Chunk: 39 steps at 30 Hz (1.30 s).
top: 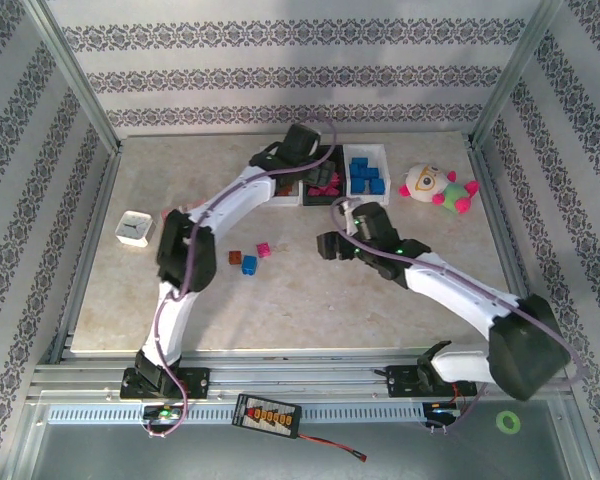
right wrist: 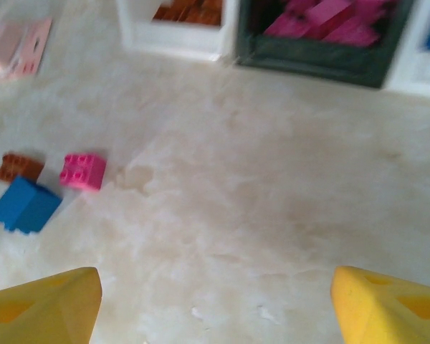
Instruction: Sort the legos into containers by color
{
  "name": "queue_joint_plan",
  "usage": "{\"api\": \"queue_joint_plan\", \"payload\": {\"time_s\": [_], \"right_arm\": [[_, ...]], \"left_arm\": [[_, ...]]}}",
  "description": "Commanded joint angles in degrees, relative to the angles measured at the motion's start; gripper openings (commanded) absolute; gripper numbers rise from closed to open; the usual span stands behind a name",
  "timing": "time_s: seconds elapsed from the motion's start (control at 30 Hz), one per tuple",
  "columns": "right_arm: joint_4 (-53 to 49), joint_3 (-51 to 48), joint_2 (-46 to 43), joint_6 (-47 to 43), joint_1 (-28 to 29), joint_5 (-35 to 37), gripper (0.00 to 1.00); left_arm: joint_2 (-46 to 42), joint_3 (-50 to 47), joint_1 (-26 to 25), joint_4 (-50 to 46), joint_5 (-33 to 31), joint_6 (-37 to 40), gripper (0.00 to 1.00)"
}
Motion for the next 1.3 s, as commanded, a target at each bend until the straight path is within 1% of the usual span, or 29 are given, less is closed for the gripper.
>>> {"api": "queue_joint_plan", "payload": {"time_s": [0.0,0.17,0.23,0.33,0.4,0.5,0.63,0.77,0.9,0.93,1.07,1.27], "right_arm": [[3.8,3.6,4.6,-1.4,3.7,0.3,0.84],[4.1,9.7,15.1,-1.6,9.2,0.1,0.84],[3.4,12.4,19.3,-1.0,10.2,-0.5,0.84],[1.3,16.7,25.1,0.3,10.9,-0.6,0.83],[-0.1,19.5,28.3,1.4,10.9,-0.8,0.81],[-1.6,23.4,33.0,2.5,10.9,-1.5,0.78],[-3.1,28.6,38.7,3.8,10.9,-3.5,0.76],[-3.7,32.7,43.0,5.3,11.0,-4.9,0.75],[-5.6,36.1,46.4,5.9,11.1,-5.0,0.73],[-6.3,36.8,47.0,6.2,11.1,-4.6,0.70],[-8.4,38.3,47.9,7.0,11.0,-2.4,0.56],[-9.4,37.6,46.1,7.6,10.2,-0.4,0.41]], "left_arm": [[-11.8,-12.5,3.4,7.3,-1.4,-3.8,0.97],[-27.4,-34.4,7.5,10.5,-3.0,-7.3,0.98],[-32.7,-41.3,8.4,10.5,-3.6,-7.7,0.98],[-40.4,-50.2,8.8,9.8,-3.6,-7.0,0.98],[-45.2,-54.9,8.7,8.9,-3.0,-6.4,0.98],[-52.8,-62.6,8.7,8.7,-0.5,-4.9,0.97],[-62.7,-71.5,8.4,8.7,1.3,-2.8,0.95],[-70.0,-76.1,8.1,6.7,1.4,-1.3,0.94],[-73.8,-78.1,7.9,6.3,2.2,0.5,0.94],[-74.2,-78.3,7.9,6.5,2.7,1.2,0.94],[-74.6,-79.3,7.6,7.9,4.7,3.7,0.94],[-73.8,-80.9,5.8,11.4,5.6,5.3,0.93]]}}
